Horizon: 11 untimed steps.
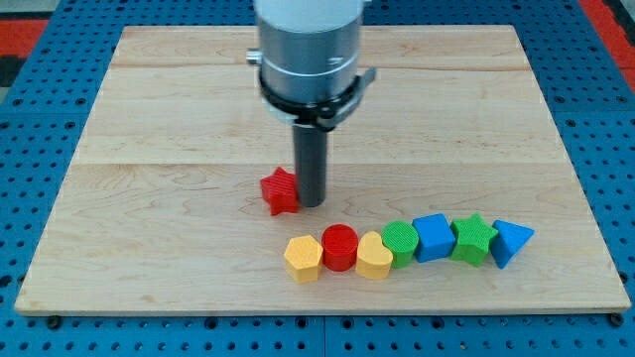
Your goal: Place the red star at the top left side of yellow hexagon
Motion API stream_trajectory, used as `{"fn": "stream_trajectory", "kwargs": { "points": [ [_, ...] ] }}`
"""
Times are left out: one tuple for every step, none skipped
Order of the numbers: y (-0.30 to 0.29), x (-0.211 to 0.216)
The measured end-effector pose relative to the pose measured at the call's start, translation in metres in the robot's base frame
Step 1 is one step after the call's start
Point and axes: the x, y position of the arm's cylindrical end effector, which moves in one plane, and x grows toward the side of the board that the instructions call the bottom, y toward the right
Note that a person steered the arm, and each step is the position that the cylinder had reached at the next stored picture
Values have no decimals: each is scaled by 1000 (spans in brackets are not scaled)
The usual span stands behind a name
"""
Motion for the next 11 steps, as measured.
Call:
{"fn": "stream_trajectory", "kwargs": {
  "points": [
    [-5,-9],
    [-7,-46],
    [-22,-48],
    [-26,-31],
    [-26,-14],
    [-51,-16],
    [-71,-28],
    [-76,-21],
    [-76,-6],
    [-76,2],
    [-76,10]
  ]
}}
